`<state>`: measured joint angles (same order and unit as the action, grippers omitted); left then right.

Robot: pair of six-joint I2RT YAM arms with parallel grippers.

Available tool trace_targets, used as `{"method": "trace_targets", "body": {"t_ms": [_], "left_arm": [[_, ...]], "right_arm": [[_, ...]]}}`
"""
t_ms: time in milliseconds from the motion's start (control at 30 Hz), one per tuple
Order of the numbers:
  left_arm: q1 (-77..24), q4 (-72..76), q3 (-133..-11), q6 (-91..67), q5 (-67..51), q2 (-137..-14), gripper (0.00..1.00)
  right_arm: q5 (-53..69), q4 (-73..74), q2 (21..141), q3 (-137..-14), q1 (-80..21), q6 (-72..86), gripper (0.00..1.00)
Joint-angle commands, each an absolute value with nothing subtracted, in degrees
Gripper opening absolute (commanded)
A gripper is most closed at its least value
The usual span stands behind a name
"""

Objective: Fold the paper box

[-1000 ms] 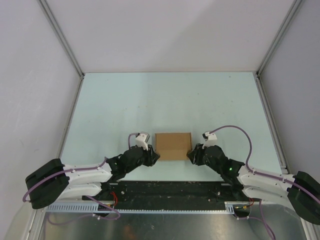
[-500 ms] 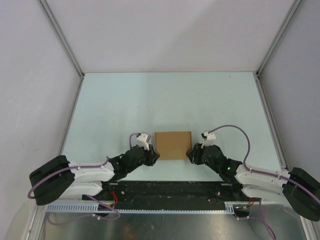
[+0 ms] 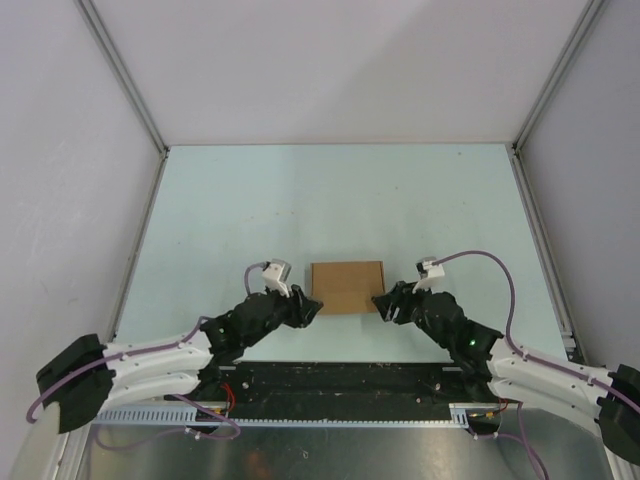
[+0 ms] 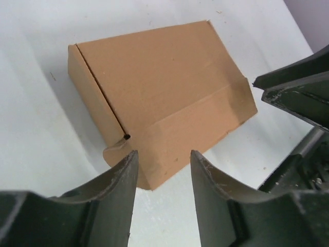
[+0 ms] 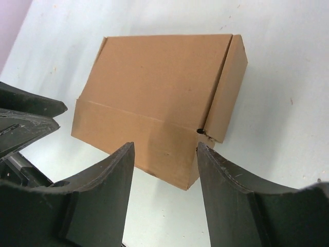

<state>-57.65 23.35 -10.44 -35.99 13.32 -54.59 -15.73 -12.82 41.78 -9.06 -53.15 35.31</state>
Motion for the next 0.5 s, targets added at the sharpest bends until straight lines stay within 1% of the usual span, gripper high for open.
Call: {"method": "trace_targets", "body": {"t_ms": [0,100,267,400,467], "left_arm": [[-57.92,17.42,-10.63,-35.42,15.11,-47.66,0.51],[-57.92,11.19,-10.99,-35.25,17.22,-42.74,0.53],[-57.75,8.09,-13.09,-33.23,21.09,-37.62,0.54],[-57.75,12.2,-17.74,-27.96,23.2,-41.38,0.52],[-57.66,13.62,-22.22,-23.85,23.38,-48.23,0.51]], "right_arm": [[-19.25,-9.5,37.97,-9.58,-53.09,34.72,0.57],[-19.86,-8.09,37.09,-9.58,-53.09,34.8,0.58],[-21.09,-7.65,37.09,-9.58,-53.09,35.59,0.59],[-21.36,-7.12,37.09,-9.67,-53.09,36.82,0.59],[-21.36,-6.77,36.83,-9.67,-53.17,37.26,0.6]]}}
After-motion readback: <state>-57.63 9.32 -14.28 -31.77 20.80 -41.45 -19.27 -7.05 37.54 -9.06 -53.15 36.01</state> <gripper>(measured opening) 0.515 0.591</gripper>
